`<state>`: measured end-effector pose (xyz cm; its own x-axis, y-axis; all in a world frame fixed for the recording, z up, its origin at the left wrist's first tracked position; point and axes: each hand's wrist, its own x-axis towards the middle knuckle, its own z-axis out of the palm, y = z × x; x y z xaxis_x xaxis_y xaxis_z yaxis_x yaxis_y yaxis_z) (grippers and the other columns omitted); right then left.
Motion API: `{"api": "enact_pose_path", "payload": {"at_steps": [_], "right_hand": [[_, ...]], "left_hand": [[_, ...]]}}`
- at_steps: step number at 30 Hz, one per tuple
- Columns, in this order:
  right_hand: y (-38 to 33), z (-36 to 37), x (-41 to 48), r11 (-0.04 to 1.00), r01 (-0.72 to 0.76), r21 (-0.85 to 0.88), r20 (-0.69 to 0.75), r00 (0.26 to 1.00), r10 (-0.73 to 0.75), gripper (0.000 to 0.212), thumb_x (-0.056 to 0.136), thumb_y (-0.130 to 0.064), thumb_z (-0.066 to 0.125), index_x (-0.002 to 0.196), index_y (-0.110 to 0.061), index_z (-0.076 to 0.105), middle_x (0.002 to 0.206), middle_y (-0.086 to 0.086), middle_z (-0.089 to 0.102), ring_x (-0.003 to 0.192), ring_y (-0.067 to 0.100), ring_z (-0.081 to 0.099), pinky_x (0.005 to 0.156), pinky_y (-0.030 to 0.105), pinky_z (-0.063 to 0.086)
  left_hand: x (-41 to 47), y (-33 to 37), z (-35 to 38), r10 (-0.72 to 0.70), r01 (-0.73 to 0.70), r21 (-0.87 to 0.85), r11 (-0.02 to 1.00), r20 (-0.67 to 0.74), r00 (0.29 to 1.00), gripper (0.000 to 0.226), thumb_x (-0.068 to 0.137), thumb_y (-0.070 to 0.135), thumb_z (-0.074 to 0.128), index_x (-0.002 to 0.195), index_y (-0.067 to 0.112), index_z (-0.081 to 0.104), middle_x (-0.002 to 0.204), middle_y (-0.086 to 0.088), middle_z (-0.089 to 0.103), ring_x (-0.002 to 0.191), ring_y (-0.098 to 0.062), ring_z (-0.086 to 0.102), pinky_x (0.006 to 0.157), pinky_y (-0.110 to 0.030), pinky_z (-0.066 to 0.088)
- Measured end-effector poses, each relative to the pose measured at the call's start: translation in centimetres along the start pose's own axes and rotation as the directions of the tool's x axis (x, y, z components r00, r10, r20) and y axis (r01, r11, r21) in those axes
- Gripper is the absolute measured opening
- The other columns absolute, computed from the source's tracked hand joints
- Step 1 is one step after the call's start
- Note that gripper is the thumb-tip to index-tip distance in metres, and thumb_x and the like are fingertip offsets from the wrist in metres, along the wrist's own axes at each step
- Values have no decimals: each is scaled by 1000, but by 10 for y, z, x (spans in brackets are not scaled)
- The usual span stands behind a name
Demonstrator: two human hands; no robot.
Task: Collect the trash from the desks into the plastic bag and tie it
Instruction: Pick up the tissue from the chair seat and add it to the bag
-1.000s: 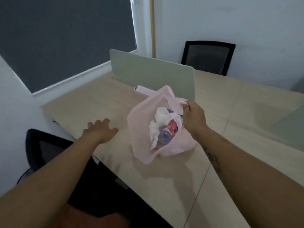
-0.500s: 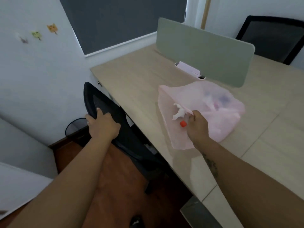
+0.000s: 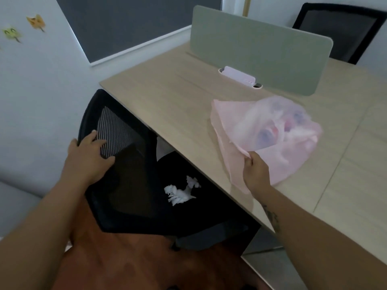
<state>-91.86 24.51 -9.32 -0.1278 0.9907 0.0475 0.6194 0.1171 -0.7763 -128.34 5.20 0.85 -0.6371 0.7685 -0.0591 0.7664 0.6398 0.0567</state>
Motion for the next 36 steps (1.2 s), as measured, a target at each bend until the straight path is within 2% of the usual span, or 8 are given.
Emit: {"api": "enact_pose_path", "payload": {"at_steps": [5, 10, 13, 15, 19, 24, 31, 36], "right_hand": [[10, 22, -8, 994, -13, -108, 34, 999, 17, 27, 100, -18, 41, 118, -14, 60, 106, 14, 67, 95, 35, 61, 72, 31, 39], [13, 41, -4, 964, 71, -258, 92, 995, -49, 31, 102, -22, 35, 121, -12, 58, 108, 11, 67, 98, 35, 60, 78, 38, 47], [17, 53, 3, 945, 76, -319, 108, 993, -44, 35, 102, -20, 35, 130, -8, 54, 122, 13, 63, 111, 34, 57, 93, 41, 46], [24, 60, 9, 917, 79, -390, 119, 992, -35, 35, 101, -16, 38, 133, -8, 51, 119, 16, 64, 109, 36, 57, 94, 43, 43], [39, 74, 25, 858, 159, -488, 147, 984, -99, 36, 99, -15, 40, 132, -12, 53, 109, 18, 67, 102, 37, 59, 88, 44, 42], [39, 101, 38, 839, 188, -511, 98, 982, -160, 35, 95, -13, 45, 128, -13, 57, 105, 15, 67, 100, 37, 57, 86, 45, 38], [36, 131, 46, 789, 272, -551, 78, 958, -276, 40, 90, -11, 46, 129, -11, 56, 99, 15, 65, 92, 37, 54, 80, 46, 38], [35, 132, 44, 813, 245, -528, 72, 967, -244, 42, 89, -8, 45, 130, -9, 55, 106, 17, 65, 96, 37, 51, 84, 46, 36]], "left_hand": [[27, -55, 5, 112, -110, 64, 992, -34, 993, 70, 86, 48, 67, 144, 15, 47, 163, -6, 22, 146, -33, 24, 122, -45, 9], [30, -51, 20, 55, -35, 380, 924, -42, 998, 79, 81, 67, 54, 147, 24, 41, 162, -11, 20, 148, -37, 14, 116, -61, 11], [7, 5, 56, 252, -195, 259, 946, -211, 944, 61, 79, 48, 65, 133, 21, 56, 146, -13, 48, 139, -37, 30, 106, -61, 25], [-10, 45, 90, 275, -263, 93, 960, -153, 949, 53, 84, 34, 64, 135, 18, 56, 142, -10, 52, 136, -35, 36, 102, -55, 33], [-27, 88, 160, 4, 34, -202, 979, 181, 984, 71, 90, 41, 56, 153, 23, 31, 158, -9, 29, 140, -34, 25, 109, -47, 32], [-34, 108, 249, -71, 242, -456, 857, 359, 930, 87, 86, 41, 66, 156, 26, 17, 161, -5, 13, 138, -33, 20, 107, -48, 34], [21, 111, 362, -225, 402, -265, 877, 512, 829, 117, 68, 76, 65, 151, 47, -12, 160, -3, -29, 146, -45, -5, 114, -64, 15], [47, 103, 397, -240, 450, -247, 858, 581, 778, 126, 59, 78, 72, 148, 54, -14, 156, -5, -38, 143, -51, -15, 105, -76, 18]]}}
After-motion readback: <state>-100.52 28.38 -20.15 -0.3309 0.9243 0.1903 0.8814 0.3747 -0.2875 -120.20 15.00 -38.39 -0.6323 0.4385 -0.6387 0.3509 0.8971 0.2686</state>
